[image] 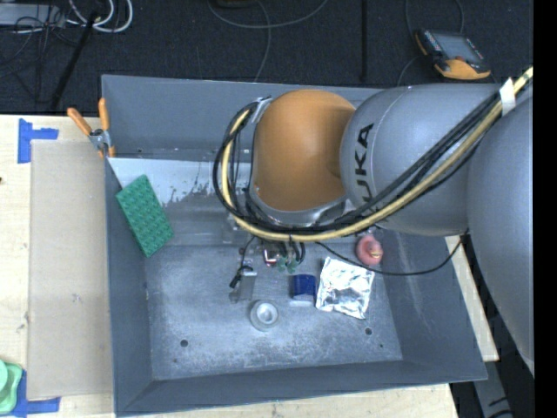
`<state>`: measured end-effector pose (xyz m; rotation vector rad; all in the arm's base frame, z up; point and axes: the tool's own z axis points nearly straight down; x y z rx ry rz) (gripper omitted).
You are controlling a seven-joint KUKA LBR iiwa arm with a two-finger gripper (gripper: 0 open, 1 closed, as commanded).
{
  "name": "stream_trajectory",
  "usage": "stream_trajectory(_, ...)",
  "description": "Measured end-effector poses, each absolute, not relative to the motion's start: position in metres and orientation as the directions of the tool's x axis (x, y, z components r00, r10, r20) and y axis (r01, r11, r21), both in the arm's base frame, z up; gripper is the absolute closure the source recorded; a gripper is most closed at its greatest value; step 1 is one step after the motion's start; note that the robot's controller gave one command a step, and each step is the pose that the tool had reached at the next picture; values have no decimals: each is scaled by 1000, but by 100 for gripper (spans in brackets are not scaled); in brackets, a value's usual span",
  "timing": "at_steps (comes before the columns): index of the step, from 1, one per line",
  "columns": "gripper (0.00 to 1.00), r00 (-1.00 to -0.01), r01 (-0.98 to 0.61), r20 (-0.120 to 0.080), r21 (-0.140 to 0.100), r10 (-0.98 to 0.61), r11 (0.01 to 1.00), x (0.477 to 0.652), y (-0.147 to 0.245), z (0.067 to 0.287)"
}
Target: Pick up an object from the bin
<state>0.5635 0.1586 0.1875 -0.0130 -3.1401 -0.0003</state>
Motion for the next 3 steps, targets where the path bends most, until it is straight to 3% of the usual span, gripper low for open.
stream_trajectory(1, 0, -998, -56, 8, 0, -56, 998, 571, 67, 67)
stream_trajectory(2, 100, -998, -60, 18, 0, -60, 998, 571, 70, 72)
stream_trajectory(3, 100, -1000, -17, -7, 1, -17, 1000, 527, 61, 218)
